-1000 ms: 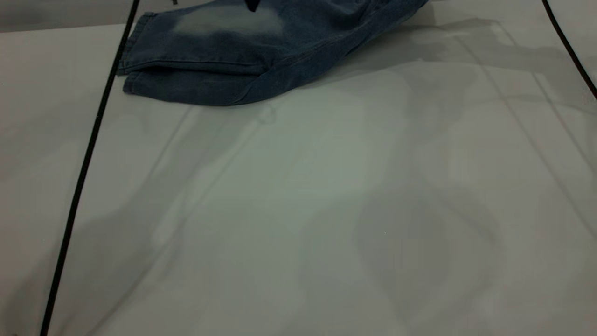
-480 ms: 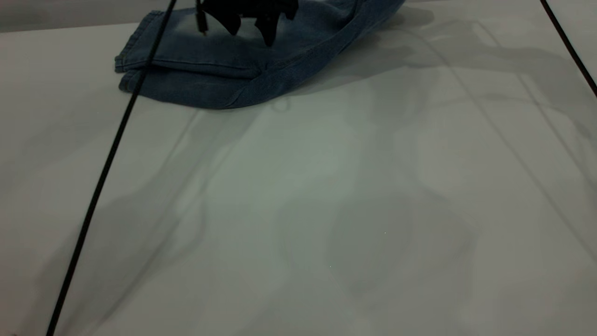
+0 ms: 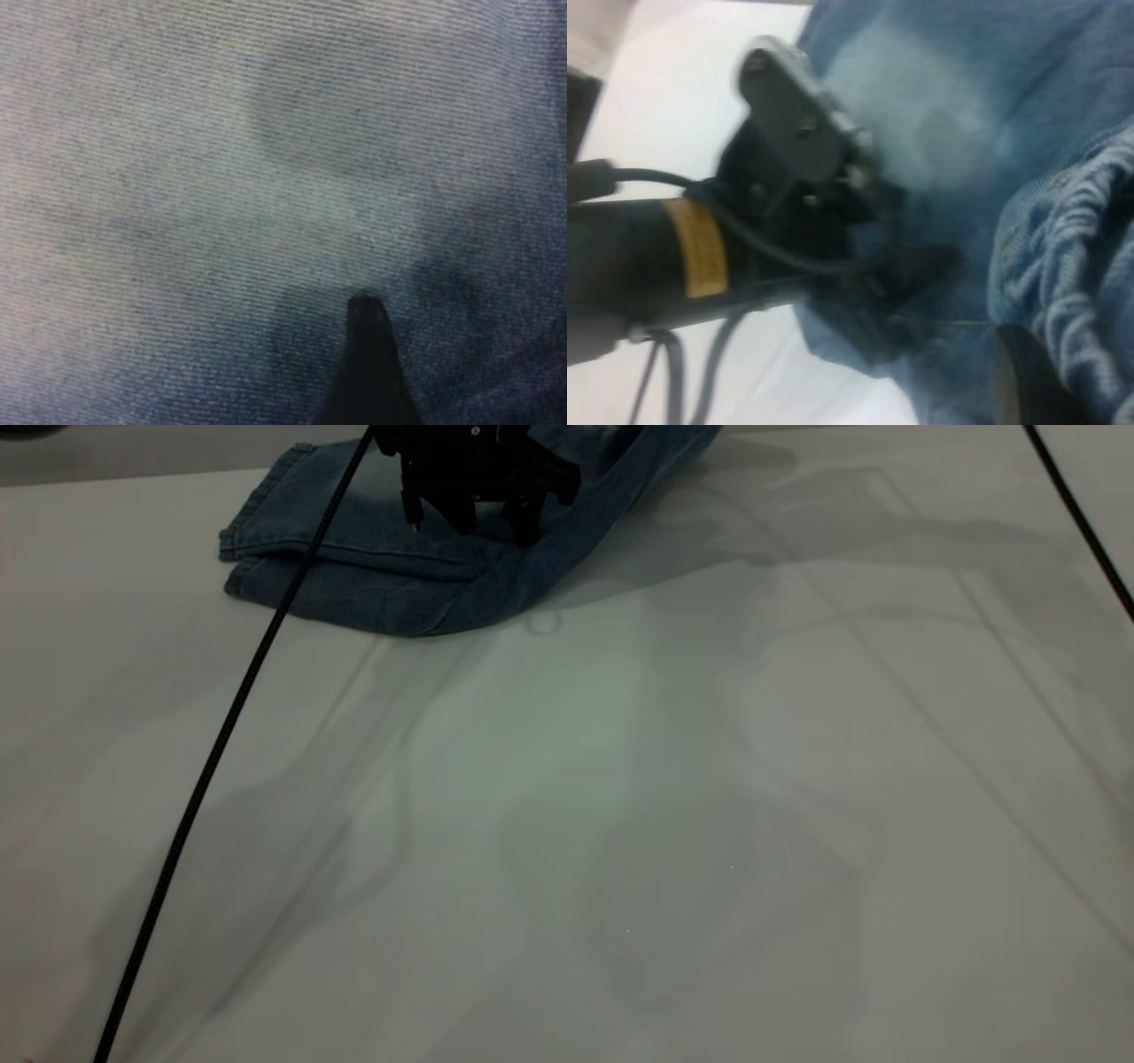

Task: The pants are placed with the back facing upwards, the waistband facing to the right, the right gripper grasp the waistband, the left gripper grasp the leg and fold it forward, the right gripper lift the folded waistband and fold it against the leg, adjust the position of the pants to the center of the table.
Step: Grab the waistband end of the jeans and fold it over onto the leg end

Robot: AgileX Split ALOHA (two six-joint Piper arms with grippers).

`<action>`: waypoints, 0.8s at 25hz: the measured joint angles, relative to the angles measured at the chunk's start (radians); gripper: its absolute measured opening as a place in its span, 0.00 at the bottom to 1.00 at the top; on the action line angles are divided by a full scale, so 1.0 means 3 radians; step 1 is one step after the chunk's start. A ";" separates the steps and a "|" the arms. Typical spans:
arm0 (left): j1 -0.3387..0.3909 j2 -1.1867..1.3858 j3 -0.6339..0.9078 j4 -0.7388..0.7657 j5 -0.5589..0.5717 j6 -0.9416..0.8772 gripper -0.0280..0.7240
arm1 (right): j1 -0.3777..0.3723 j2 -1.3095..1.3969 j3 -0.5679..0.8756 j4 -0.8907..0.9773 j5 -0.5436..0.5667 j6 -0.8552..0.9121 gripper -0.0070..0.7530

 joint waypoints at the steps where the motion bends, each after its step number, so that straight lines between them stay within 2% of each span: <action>1: 0.0000 0.0000 0.0000 0.0005 0.0007 0.0000 0.70 | 0.0033 0.0000 0.0000 0.0013 0.0028 -0.0006 0.10; 6: 0.0000 0.0000 0.0000 0.0010 0.0007 0.0026 0.70 | 0.0225 0.0000 0.0000 0.0246 0.0223 -0.0098 0.10; 10: 0.0000 -0.0017 0.0000 0.0024 0.0053 0.0026 0.70 | 0.0348 -0.0021 0.0000 0.0290 0.0230 -0.0124 0.10; 14: 0.0000 -0.0073 -0.0162 0.0056 0.0350 0.0087 0.70 | 0.0354 -0.0023 0.0000 0.0327 0.0236 -0.0128 0.10; 20: 0.0108 -0.0165 -0.0635 0.0261 0.1011 0.0150 0.70 | 0.0353 -0.0028 -0.0003 0.0326 0.0238 -0.0128 0.10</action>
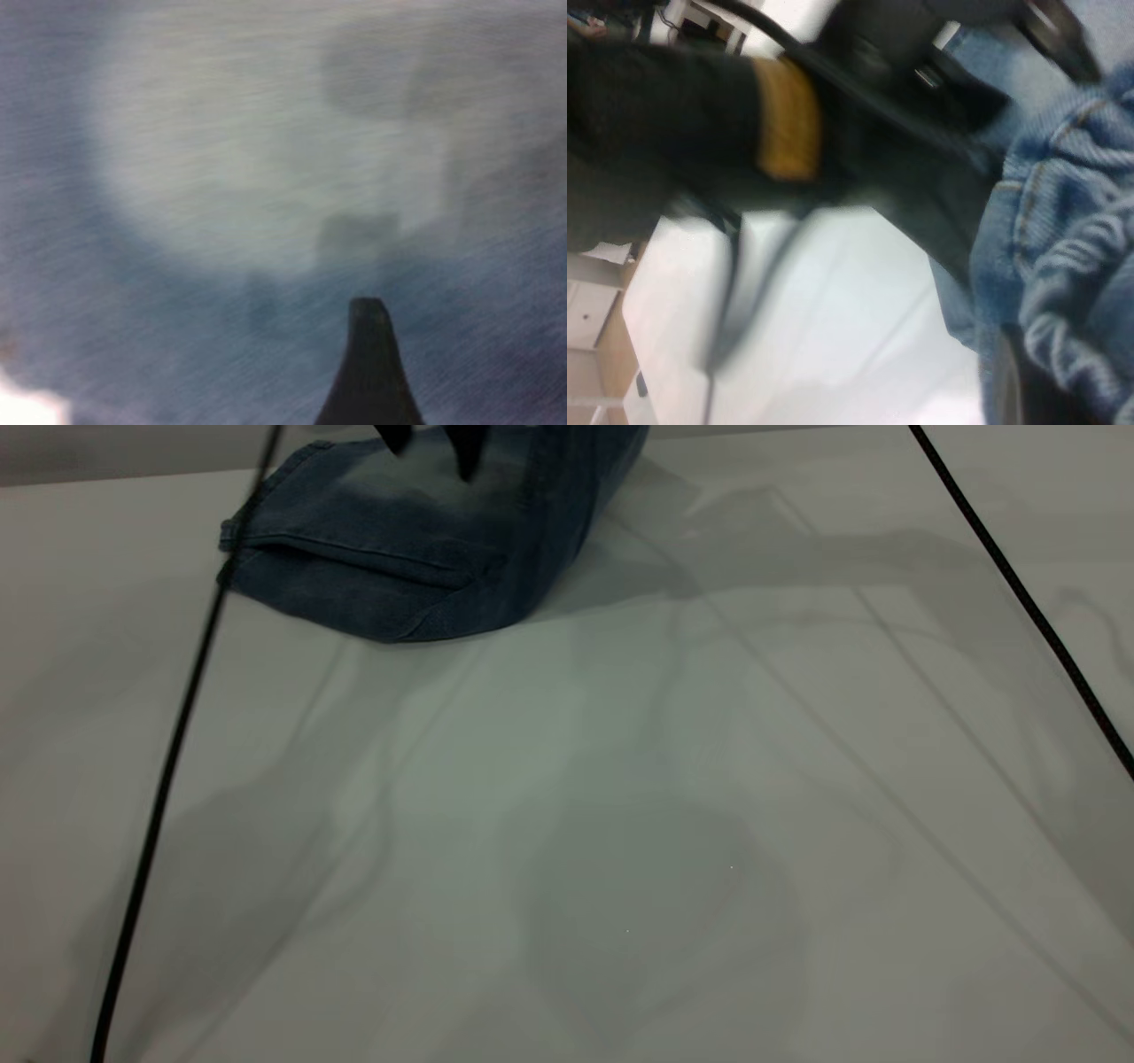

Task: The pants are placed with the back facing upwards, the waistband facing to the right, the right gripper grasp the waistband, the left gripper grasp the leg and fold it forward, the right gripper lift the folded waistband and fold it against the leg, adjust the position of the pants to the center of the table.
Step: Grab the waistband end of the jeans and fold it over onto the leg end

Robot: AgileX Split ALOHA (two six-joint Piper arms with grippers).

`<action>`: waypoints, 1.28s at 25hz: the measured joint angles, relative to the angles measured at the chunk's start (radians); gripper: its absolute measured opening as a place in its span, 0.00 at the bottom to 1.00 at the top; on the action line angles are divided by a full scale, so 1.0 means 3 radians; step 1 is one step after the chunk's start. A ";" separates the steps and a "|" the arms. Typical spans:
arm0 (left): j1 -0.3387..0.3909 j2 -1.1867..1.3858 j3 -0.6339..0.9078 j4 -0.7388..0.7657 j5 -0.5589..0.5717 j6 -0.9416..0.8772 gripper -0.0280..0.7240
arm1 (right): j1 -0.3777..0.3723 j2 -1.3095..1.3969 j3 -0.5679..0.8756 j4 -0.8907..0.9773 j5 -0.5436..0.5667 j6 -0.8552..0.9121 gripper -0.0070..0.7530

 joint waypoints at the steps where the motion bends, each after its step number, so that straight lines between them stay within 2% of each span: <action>1: 0.0032 0.0000 -0.0096 -0.0004 0.0052 0.0050 0.70 | 0.0000 0.0000 0.0003 -0.0014 0.0000 0.0000 0.10; 4: 0.0174 -0.0046 -0.0243 -0.0115 0.0146 0.0147 0.70 | 0.0000 0.0003 0.0003 -0.0010 0.0001 0.0000 0.10; 11: 0.0568 -0.0009 -0.0246 -0.0657 0.0142 0.0327 0.70 | 0.0000 0.0003 0.0003 0.0007 0.0001 0.0000 0.10; 14: 0.0676 0.0057 -0.0242 -0.0716 0.0130 0.0488 0.70 | 0.0000 0.0003 0.0003 0.0039 0.0001 0.0000 0.10; 27: 0.0689 0.0475 -0.0239 -0.0774 0.0129 0.0577 0.70 | 0.0003 0.0000 0.0000 0.0206 0.0052 -0.0008 0.10; 32: 0.0689 0.0507 -0.0239 -0.0774 0.0119 0.0571 0.70 | 0.0104 0.0000 -0.0002 0.0327 0.0055 -0.0058 0.10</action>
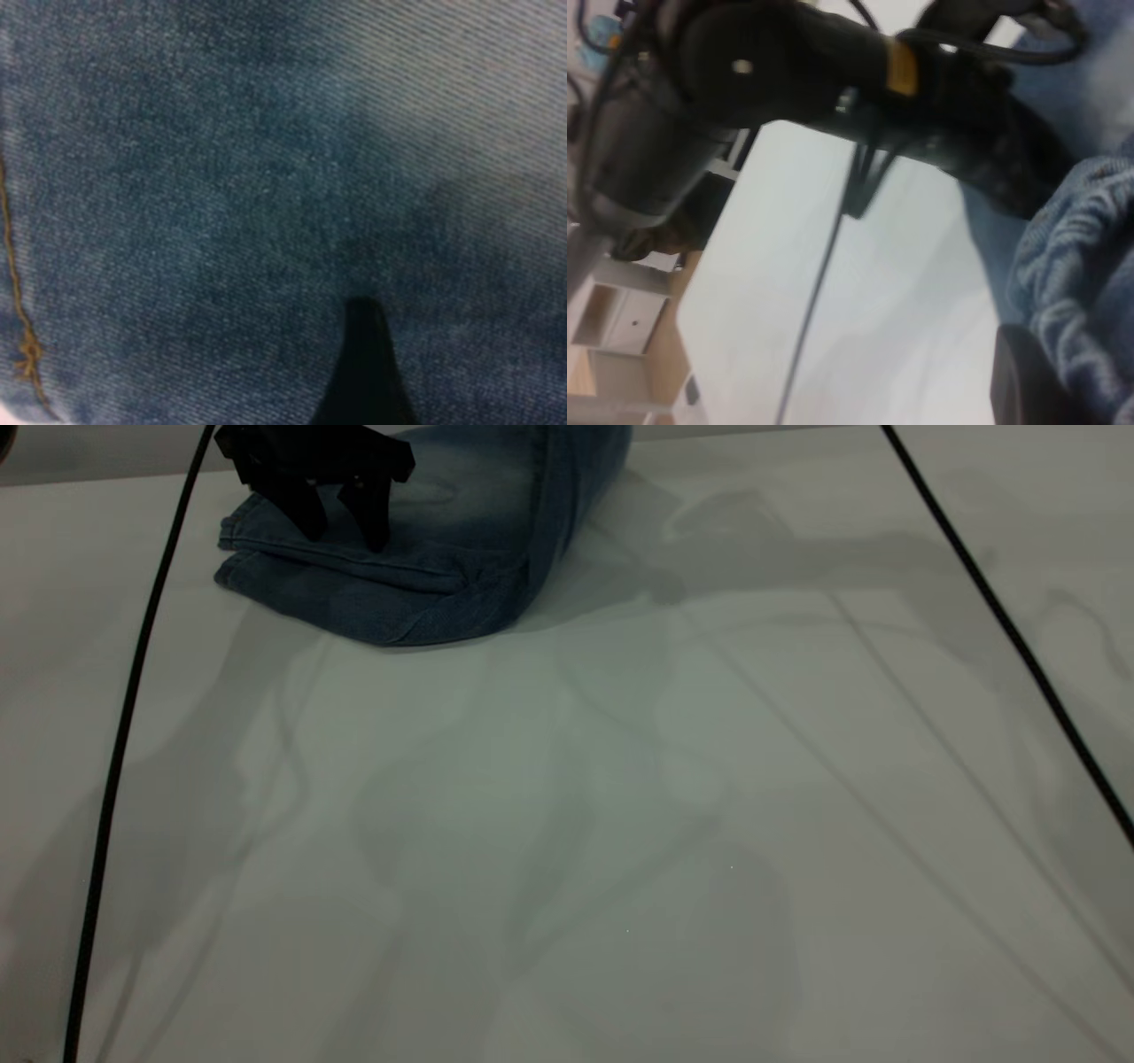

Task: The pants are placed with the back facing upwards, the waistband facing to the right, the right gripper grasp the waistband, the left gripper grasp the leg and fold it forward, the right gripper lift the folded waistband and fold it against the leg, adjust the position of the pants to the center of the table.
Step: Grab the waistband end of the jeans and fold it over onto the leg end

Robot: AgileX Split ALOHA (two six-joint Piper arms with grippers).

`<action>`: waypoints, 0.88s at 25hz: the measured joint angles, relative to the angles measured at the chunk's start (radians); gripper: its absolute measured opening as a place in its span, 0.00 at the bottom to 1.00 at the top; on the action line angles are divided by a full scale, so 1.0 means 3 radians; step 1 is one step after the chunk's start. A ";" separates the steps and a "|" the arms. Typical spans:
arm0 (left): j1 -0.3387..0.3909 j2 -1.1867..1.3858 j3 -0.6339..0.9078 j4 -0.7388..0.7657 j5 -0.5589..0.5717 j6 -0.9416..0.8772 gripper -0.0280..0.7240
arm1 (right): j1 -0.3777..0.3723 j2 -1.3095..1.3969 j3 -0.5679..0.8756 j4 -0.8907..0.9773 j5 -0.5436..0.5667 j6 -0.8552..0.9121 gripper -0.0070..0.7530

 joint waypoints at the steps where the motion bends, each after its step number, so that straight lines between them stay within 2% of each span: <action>1: 0.0000 0.0000 0.0000 0.0000 0.0000 0.0000 0.70 | 0.0036 0.0000 0.0000 0.0053 0.0004 -0.0015 0.10; 13: 0.0000 0.0000 -0.0008 -0.0012 0.0027 -0.0010 0.70 | 0.0392 0.0000 0.0000 0.0575 -0.0088 -0.0202 0.10; 22: -0.0007 -0.0383 -0.0039 -0.0001 0.0036 -0.0001 0.70 | 0.0461 0.0000 0.0000 0.0572 -0.0211 -0.0245 0.10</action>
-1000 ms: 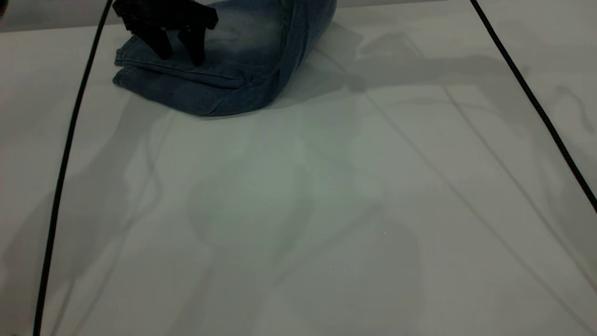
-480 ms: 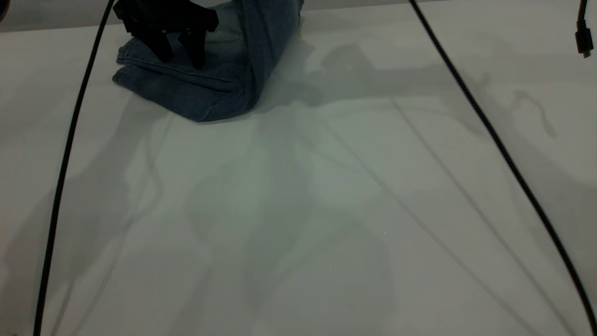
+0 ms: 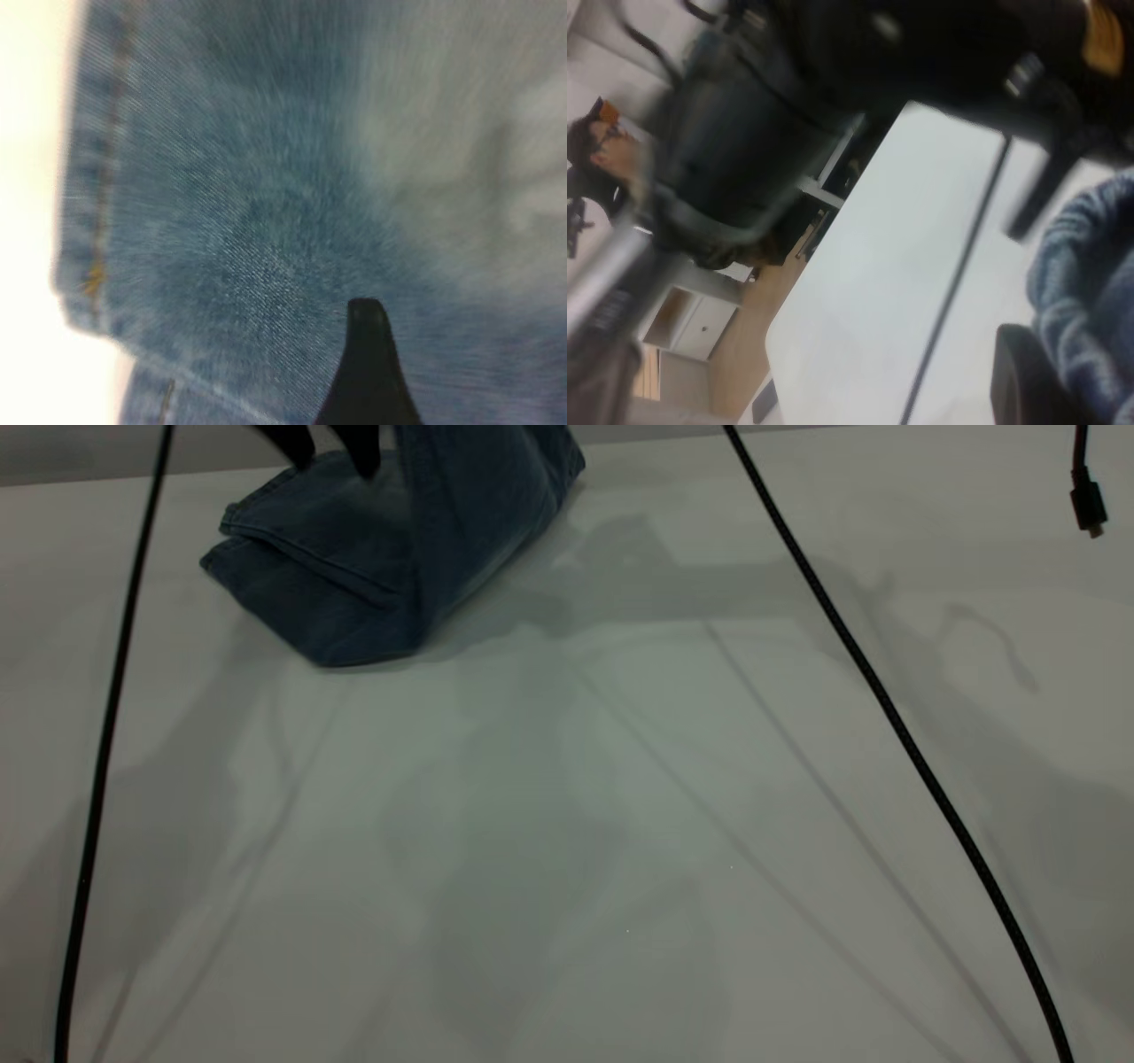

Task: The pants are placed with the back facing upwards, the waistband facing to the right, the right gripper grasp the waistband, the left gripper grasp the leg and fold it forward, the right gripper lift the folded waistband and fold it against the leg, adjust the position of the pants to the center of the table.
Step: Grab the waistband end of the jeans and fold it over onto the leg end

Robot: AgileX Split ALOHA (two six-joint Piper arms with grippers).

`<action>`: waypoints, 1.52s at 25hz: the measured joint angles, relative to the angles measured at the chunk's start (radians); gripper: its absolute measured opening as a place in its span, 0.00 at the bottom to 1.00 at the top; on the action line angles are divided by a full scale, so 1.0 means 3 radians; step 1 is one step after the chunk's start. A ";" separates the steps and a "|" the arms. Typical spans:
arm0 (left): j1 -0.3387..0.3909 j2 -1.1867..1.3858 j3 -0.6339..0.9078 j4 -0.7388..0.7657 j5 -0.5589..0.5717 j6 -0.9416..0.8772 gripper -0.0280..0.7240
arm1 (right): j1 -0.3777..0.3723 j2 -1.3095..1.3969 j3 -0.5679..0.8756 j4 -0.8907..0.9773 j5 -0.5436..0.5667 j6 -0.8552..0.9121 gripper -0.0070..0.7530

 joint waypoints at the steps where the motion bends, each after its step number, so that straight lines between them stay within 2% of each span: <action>1: 0.0000 -0.0074 -0.0001 0.0009 0.0000 0.0000 0.70 | -0.0001 0.0000 0.0000 0.0000 -0.0022 0.0000 0.10; 11: 0.0000 -0.0868 -0.0005 0.0072 -0.0001 0.0003 0.70 | 0.0006 0.0018 0.0002 -0.0003 -0.0164 -0.0077 0.10; 18: -0.0008 -0.1375 -0.0008 -0.0135 -0.0001 0.0003 0.70 | 0.0177 0.0216 -0.0002 0.0118 -0.0283 -0.0159 0.10; 28: -0.0092 -0.1494 -0.0009 -0.0200 -0.0008 0.0030 0.70 | 0.0469 0.0562 -0.0002 0.0956 -0.0789 -0.0665 0.10; 33: -0.0100 -0.1494 -0.0009 -0.0210 -0.0012 0.0081 0.70 | 0.0553 0.0596 -0.0002 0.1027 -0.1164 -0.0795 0.10; 36: -0.0100 -0.1494 -0.0009 -0.0256 -0.0012 0.0092 0.70 | 0.0591 0.0596 -0.0002 0.1027 -0.1358 -0.0795 0.14; 38: -0.0100 -0.1494 -0.0009 -0.0265 -0.0012 0.0092 0.70 | 0.0596 0.0596 -0.0002 0.1020 -0.1358 -0.0811 0.21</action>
